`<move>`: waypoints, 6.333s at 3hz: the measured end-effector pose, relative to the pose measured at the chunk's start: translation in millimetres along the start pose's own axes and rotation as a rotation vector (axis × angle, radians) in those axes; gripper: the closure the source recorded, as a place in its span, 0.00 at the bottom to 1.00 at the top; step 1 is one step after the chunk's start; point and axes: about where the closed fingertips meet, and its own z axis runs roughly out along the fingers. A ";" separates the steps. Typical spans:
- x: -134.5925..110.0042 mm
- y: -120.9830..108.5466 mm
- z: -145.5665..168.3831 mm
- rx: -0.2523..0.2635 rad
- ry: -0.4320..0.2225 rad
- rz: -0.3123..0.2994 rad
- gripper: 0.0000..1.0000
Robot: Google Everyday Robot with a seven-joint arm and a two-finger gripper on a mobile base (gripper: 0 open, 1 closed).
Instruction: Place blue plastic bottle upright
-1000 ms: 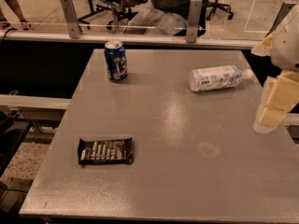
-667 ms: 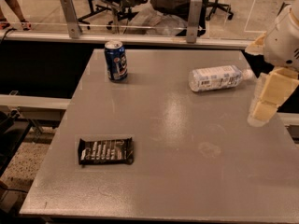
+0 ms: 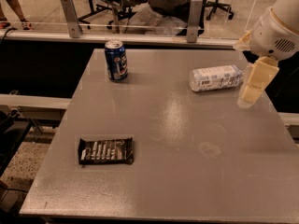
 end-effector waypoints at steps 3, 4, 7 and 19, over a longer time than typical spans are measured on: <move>9.5 -72.4 42.7 -0.035 0.033 -0.127 0.00; 12.8 -85.6 66.6 -0.064 0.057 -0.159 0.00; 22.2 -98.4 118.6 -0.139 0.119 -0.255 0.17; -133.7 -52.1 8.3 1.215 0.333 -1.508 1.00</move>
Offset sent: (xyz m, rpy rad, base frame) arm 0.0818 -0.0238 -0.0212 -0.0750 0.0174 0.1546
